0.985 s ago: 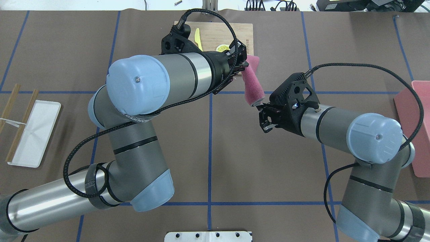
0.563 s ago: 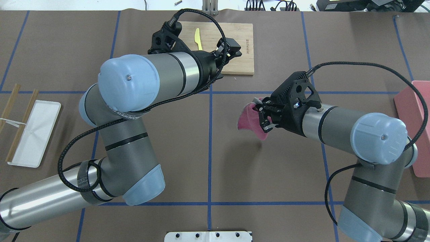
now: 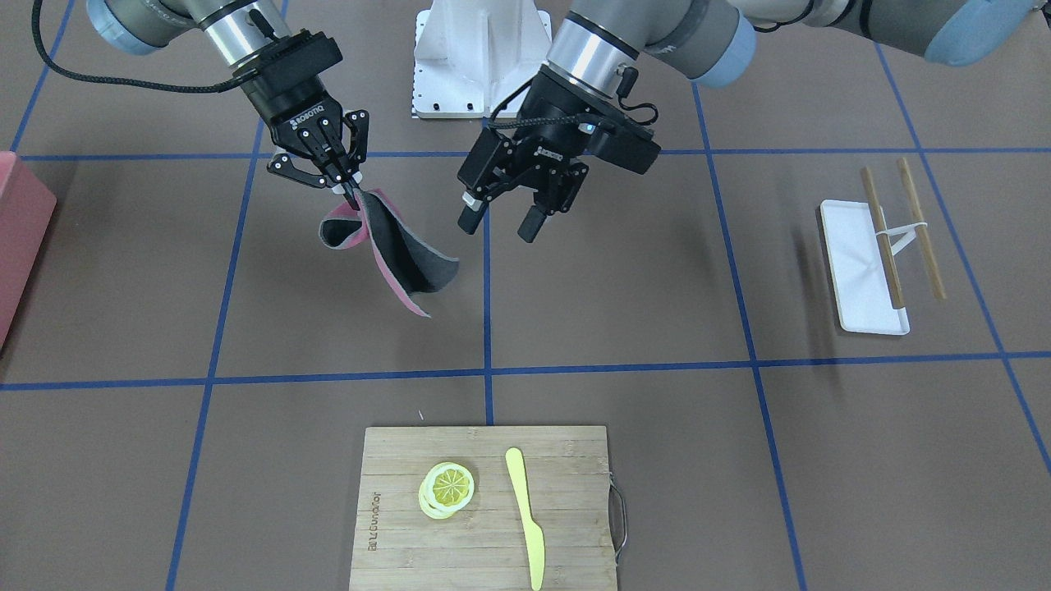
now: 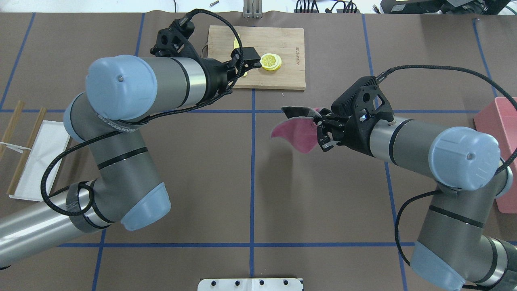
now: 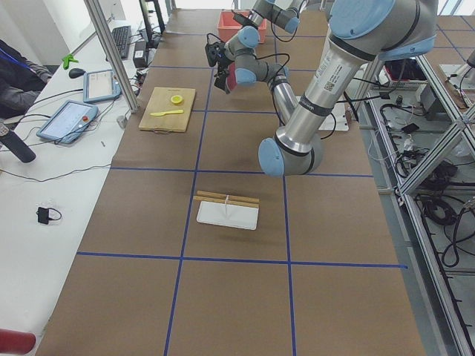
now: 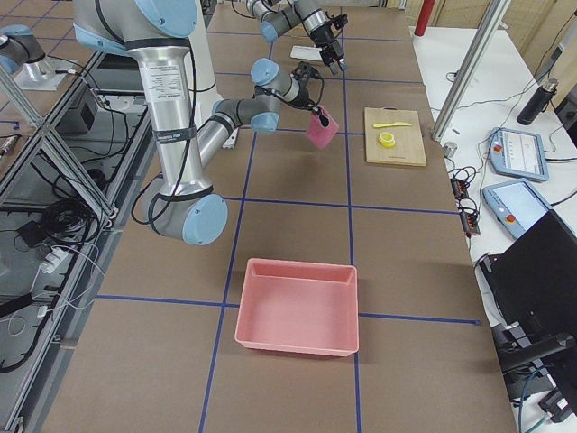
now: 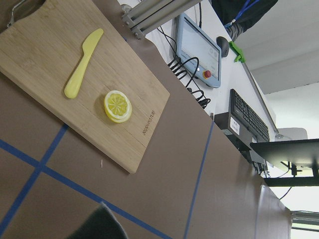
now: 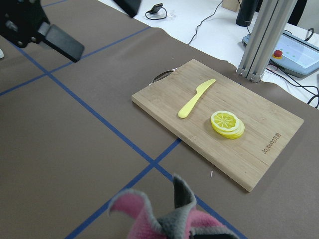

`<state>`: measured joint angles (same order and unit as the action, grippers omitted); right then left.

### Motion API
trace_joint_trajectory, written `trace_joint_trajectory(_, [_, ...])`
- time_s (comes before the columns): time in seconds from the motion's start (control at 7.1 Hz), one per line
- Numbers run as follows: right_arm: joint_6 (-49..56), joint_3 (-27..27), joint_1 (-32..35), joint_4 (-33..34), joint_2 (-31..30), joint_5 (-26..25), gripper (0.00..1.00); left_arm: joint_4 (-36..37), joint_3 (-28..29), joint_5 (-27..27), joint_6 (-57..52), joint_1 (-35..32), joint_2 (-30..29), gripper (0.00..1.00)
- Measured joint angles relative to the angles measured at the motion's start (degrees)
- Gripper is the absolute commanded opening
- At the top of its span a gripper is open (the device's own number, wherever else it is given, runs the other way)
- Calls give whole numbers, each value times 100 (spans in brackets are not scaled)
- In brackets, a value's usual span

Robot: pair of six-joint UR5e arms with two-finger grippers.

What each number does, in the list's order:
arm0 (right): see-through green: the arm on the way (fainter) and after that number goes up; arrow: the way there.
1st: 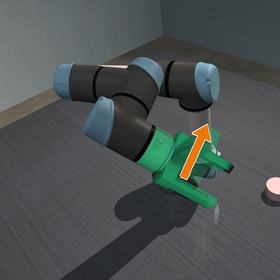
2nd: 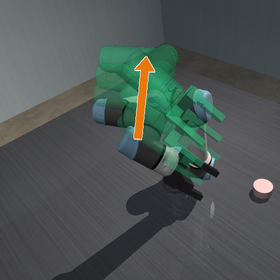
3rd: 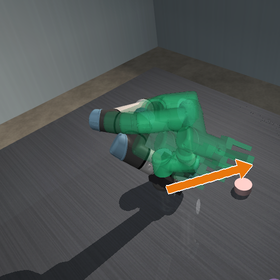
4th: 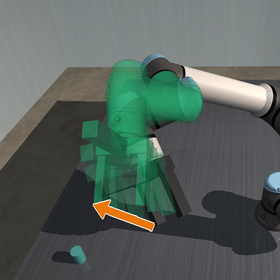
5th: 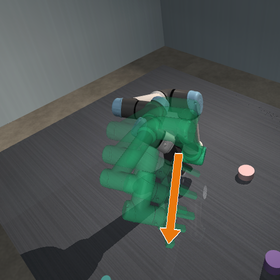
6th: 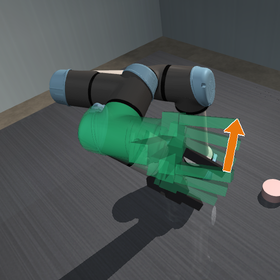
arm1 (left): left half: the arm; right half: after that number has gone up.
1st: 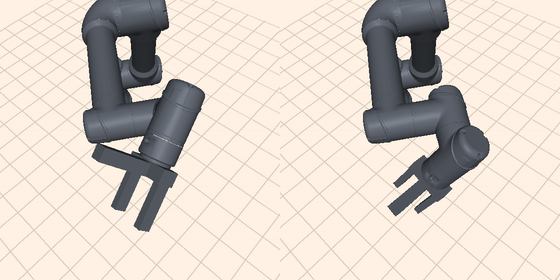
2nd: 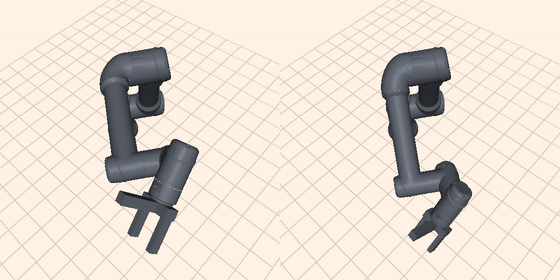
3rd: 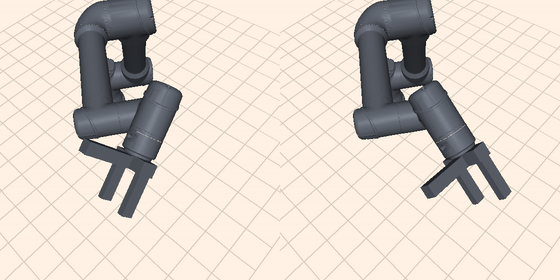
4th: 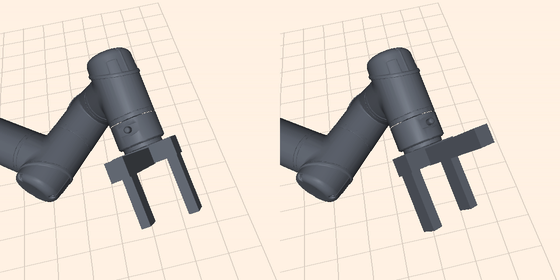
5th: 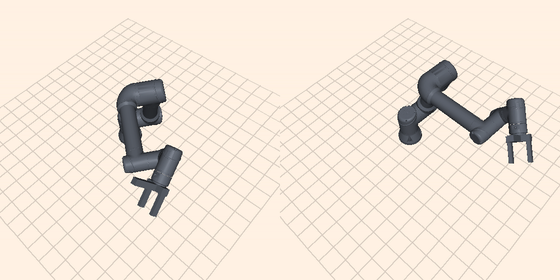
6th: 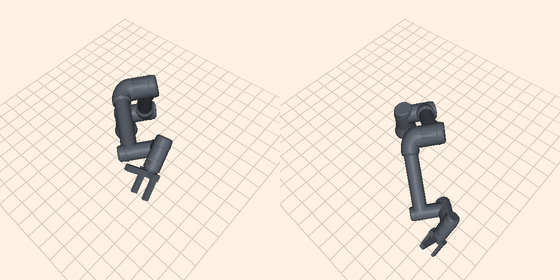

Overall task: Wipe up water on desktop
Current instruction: 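Open the left gripper and withdraw while the right gripper pulls the cloth away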

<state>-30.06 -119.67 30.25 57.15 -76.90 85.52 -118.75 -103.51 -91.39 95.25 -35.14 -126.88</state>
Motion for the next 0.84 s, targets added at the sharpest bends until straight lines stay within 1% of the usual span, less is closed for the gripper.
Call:
trace_joint_trajectory(0.14, [0,-12,158,215,0,40,0,440,-115,-131,-1121,-133,229,99])
trace_joint_trajectory(0.28, [0,-15,368,453,0,183,0,1302,-374,-206,-2211,-270,328,99])
trace_joint_trajectory(0.42, [2,-17,640,703,-2,461,0,2343,-739,-235,-3160,-448,365,99])
trace_joint_trajectory(0.56, [8,-16,911,910,-23,758,0,3211,-1058,-268,-4023,-685,411,99])
trace_joint_trajectory(0.7, [22,-11,1134,1043,-85,994,0,3815,-1265,-386,-4812,-1025,535,99])
trace_joint_trajectory(0.84, [46,-2,1307,1112,-205,1147,0,4127,-1353,-656,-5660,-1522,768,99])
